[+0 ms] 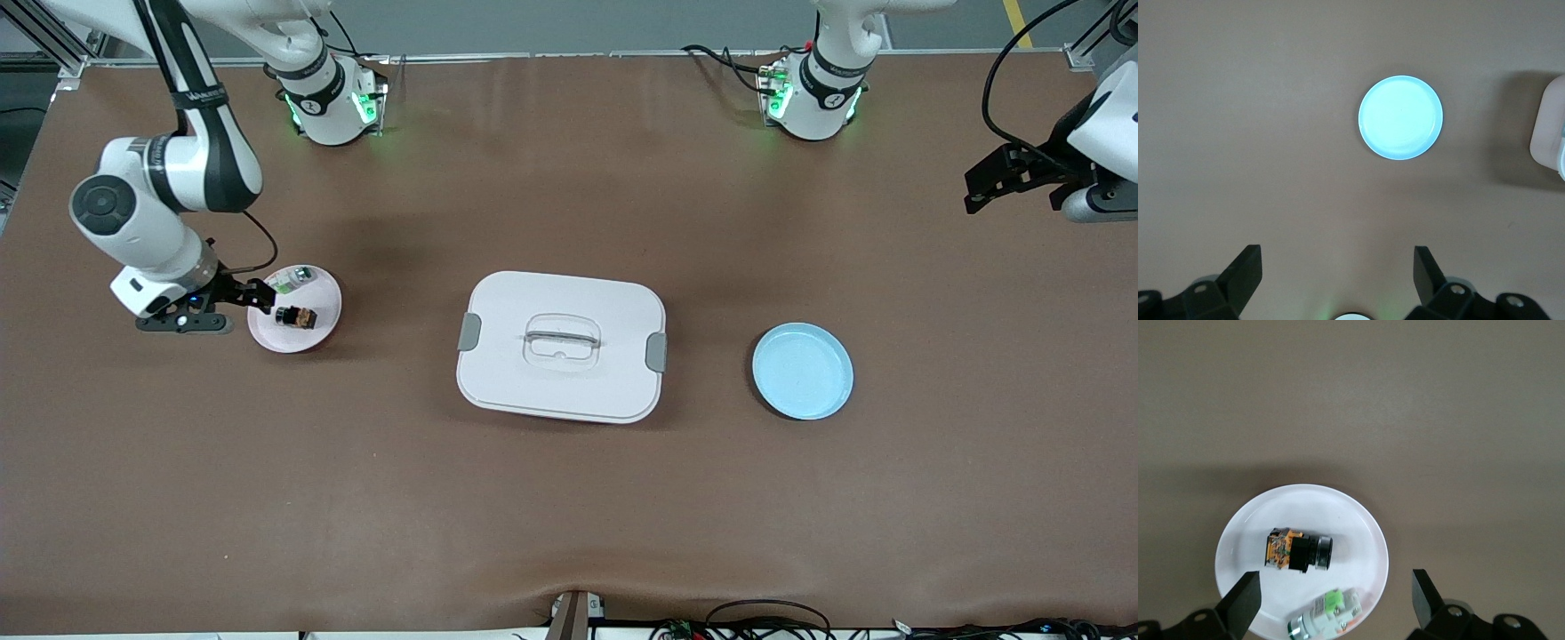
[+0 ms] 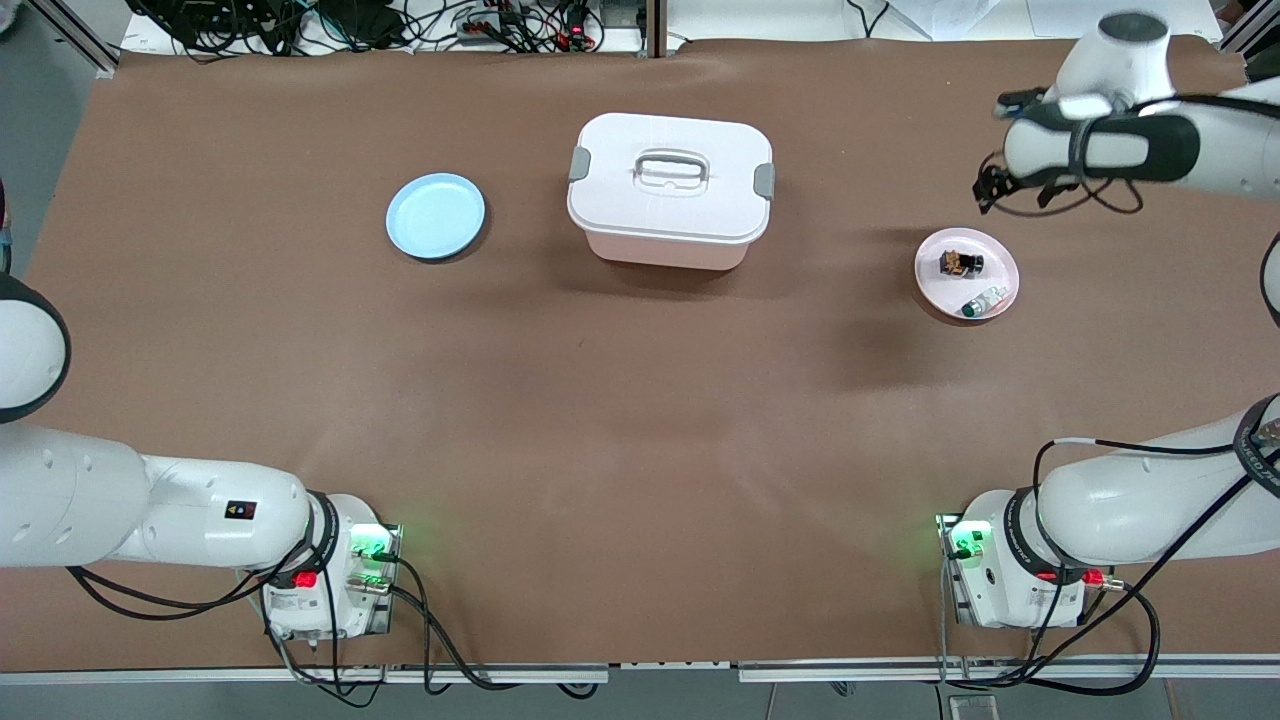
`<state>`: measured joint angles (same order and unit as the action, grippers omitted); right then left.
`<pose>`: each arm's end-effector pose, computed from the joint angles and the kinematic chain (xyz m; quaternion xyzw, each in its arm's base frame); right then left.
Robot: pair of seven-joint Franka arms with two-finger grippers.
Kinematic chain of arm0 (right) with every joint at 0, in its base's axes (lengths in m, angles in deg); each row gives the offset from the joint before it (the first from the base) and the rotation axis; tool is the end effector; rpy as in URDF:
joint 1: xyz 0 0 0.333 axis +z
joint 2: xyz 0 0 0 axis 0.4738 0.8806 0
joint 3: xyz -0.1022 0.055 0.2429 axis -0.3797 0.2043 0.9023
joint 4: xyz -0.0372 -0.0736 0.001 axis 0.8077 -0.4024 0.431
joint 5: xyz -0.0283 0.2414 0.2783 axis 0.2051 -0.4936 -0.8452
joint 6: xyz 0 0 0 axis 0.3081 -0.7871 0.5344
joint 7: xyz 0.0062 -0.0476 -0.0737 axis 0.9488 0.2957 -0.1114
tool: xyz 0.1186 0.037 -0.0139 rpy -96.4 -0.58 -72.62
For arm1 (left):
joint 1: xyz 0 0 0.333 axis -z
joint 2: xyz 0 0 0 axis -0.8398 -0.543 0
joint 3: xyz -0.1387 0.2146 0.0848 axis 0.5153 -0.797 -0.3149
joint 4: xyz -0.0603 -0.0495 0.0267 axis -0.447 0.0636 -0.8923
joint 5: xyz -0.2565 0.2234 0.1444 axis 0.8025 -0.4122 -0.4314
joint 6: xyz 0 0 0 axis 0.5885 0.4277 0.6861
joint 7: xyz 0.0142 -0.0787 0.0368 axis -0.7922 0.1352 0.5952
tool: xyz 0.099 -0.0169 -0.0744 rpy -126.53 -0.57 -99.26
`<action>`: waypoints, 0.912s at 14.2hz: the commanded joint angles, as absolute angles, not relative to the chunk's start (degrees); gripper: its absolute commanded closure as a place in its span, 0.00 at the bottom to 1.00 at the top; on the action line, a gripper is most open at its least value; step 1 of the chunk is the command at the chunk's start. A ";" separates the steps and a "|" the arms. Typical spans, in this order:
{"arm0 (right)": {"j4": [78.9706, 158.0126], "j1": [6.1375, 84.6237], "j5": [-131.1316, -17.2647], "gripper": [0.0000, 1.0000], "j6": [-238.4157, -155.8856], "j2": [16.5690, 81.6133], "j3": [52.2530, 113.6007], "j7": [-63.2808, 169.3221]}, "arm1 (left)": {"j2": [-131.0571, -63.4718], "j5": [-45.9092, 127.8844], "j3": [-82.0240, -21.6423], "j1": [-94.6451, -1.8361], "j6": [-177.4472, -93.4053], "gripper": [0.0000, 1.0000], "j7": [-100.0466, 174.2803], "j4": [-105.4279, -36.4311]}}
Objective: Transfer orange switch to right arm and place
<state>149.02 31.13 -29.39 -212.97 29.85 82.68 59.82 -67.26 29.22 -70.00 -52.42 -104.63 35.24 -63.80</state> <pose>0.5021 -0.0302 0.2785 0.9983 0.0062 -0.0216 0.0542 0.5014 -0.0355 0.5749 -0.9996 0.0004 0.0147 0.0255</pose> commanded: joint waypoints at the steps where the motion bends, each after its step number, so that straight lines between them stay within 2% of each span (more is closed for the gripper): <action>1: 139.55 30.48 -31.81 0.00 -201.27 30.02 83.54 60.51 | -66.11 30.06 -69.98 -52.63 -104.04 0.00 34.01 -64.29; 7: 129.18 30.39 -37.69 0.00 -191.59 28.36 83.54 60.51 | -66.11 30.06 -69.90 -52.63 -104.04 0.00 34.01 -64.21; 13: 115.64 30.39 -37.70 0.00 -180.60 28.09 83.45 60.25 | -65.58 30.06 -69.90 -52.63 -103.61 0.00 33.92 -64.21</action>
